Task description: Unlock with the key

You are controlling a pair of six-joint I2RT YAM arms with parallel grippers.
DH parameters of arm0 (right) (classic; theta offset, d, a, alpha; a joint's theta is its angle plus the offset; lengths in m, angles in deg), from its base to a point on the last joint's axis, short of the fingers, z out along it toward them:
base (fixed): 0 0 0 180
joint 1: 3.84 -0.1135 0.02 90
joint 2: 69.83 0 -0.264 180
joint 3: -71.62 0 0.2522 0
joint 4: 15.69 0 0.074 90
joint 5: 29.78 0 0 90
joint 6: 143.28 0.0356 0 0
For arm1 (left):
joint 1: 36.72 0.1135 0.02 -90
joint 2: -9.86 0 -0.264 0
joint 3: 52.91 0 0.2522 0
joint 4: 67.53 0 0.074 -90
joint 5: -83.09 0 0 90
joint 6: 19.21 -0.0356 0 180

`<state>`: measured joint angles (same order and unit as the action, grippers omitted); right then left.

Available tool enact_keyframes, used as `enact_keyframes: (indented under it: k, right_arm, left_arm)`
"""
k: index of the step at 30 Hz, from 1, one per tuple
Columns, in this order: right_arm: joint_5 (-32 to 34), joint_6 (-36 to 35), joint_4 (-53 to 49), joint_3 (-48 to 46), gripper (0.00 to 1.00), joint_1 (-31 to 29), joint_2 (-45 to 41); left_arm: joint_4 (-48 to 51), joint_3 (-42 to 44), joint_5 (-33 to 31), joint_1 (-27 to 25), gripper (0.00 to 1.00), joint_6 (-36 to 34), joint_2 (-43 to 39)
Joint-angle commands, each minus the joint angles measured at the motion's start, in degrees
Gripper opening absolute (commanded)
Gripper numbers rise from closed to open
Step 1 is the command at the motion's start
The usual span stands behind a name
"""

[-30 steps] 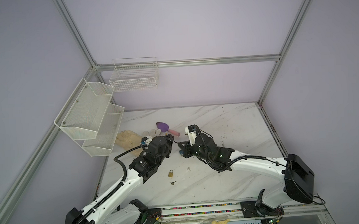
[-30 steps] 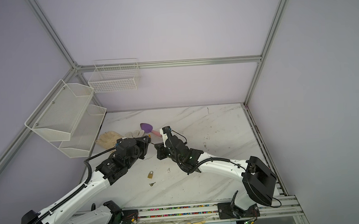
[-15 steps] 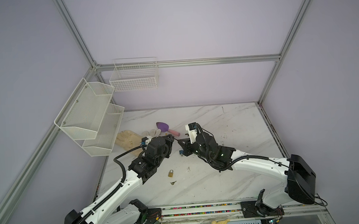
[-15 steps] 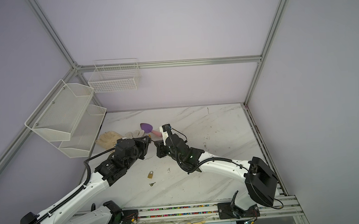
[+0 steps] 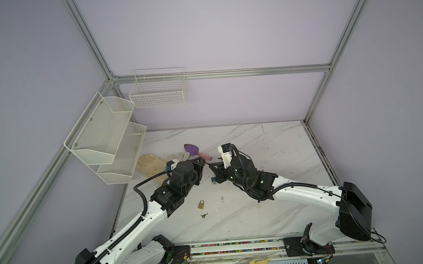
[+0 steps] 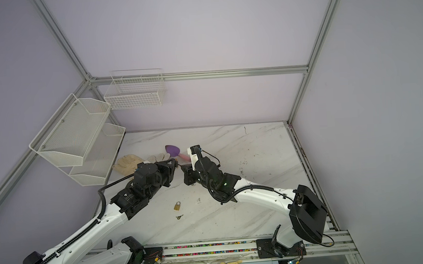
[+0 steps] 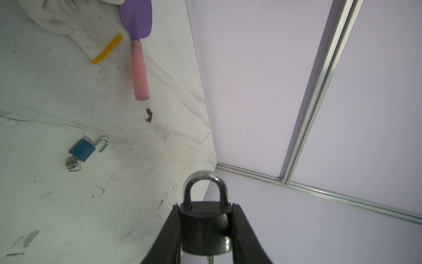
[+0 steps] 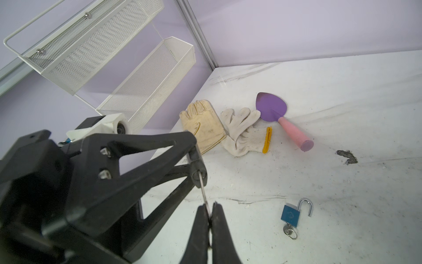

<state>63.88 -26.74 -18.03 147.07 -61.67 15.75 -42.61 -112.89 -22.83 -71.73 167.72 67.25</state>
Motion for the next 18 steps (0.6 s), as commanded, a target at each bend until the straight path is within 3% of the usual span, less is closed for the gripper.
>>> enact_keyframes:
  k: [1, 18]
  right_arm:
    - [-0.69, -0.61, 1.59, 0.61, 0.00, -0.01, 0.04]
    - [-1.10, -3.74, 3.22, 1.92, 0.00, -0.01, 0.76]
  left_arm:
    - [-3.65, 1.99, 0.70, 0.35, 0.00, -0.15, -0.96]
    - [-6.62, 1.29, 4.99, 0.46, 0.00, -1.08, 0.15]
